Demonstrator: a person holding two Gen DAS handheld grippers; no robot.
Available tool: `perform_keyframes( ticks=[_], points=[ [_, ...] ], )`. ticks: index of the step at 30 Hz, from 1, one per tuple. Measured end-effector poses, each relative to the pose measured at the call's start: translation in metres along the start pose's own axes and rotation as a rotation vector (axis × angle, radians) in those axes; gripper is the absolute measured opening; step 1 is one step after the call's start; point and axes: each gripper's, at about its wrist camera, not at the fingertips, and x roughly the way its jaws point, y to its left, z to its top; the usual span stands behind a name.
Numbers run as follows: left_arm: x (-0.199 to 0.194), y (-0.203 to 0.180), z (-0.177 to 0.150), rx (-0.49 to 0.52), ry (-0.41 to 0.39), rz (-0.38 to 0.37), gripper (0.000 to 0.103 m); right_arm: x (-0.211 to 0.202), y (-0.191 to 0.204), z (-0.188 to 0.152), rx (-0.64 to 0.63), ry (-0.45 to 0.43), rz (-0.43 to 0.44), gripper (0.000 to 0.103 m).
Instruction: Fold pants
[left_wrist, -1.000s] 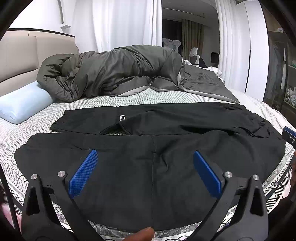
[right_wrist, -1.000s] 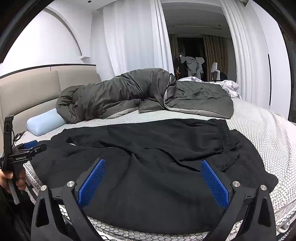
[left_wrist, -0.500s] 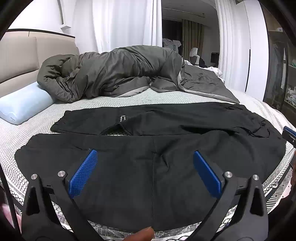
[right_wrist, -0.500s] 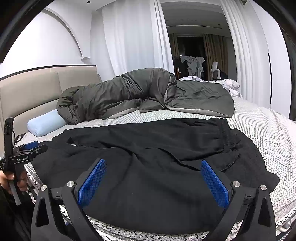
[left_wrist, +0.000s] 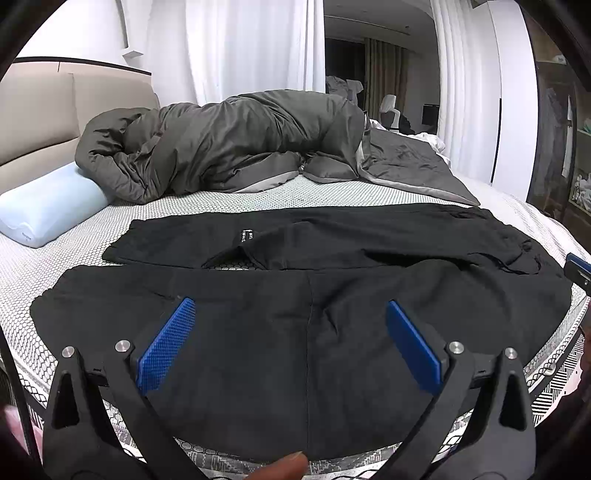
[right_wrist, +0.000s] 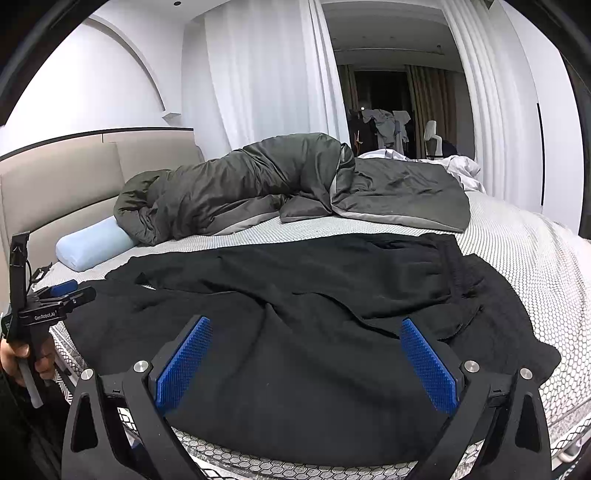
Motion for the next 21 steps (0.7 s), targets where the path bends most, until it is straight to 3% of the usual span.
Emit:
perform_keyframes(
  ticks=[21],
  points=[
    [-0.0003, -0.0001, -0.0001, 0.002, 0.000, 0.001, 0.102, 0.0039, 0.0007, -0.0022, -0.008, 0.003, 0.003, 0.103]
  ],
)
